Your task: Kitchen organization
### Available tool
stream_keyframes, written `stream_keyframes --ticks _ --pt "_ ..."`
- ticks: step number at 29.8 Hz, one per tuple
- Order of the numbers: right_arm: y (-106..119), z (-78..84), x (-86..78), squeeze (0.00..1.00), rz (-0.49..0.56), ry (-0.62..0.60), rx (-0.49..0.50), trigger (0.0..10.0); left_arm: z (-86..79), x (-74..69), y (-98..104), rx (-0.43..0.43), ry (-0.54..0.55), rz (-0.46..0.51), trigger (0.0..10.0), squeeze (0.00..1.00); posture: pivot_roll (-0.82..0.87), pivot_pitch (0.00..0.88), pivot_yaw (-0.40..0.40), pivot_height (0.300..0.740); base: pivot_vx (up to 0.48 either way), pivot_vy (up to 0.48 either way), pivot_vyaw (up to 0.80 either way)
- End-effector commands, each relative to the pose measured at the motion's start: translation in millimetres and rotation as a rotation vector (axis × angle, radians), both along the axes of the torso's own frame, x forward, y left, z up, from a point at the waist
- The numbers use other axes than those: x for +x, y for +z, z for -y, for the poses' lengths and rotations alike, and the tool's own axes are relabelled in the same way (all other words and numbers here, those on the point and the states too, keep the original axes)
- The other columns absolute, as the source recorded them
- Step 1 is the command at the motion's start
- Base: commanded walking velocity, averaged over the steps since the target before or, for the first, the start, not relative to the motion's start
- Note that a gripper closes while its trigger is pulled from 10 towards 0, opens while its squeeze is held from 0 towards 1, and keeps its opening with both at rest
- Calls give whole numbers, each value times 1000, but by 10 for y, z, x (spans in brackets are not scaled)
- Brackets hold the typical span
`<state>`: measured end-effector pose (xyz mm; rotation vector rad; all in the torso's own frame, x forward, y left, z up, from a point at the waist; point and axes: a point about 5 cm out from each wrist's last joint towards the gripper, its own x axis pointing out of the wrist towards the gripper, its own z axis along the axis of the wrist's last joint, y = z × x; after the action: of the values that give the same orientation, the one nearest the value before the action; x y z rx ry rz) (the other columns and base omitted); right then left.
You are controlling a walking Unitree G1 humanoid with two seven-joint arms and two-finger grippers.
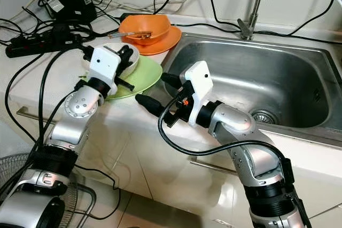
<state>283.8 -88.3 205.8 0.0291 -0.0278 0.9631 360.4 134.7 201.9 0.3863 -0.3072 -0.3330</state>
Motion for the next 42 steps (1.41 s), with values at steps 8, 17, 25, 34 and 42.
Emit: stream_keyframes --ticks 8,17,25,34,42 --pt "37 -24 27 341 21 -3 9 10000 6 -25 260 2 -30 55 0 0 -96 0 74 740 0 0 0" --pt "37 -17 62 337 26 -18 16 10000 -146 -200 795 21 -18 190 0 0 -81 0 68 740 0 0 0" --pt "48 -4 170 333 -6 -106 110 10000 -223 -215 1014 -581 -113 114 0 0 -72 0 69 740 0 0 0" --pt "40 197 385 325 -63 -344 237 10000 157 -310 629 -1270 -512 -234 0 0 -84 0 80 740 0 0 0" --pt "20 258 490 318 -131 -445 352 10000 177 -365 240 -1530 -603 -396 0 0 -84 0 87 740 0 0 0"
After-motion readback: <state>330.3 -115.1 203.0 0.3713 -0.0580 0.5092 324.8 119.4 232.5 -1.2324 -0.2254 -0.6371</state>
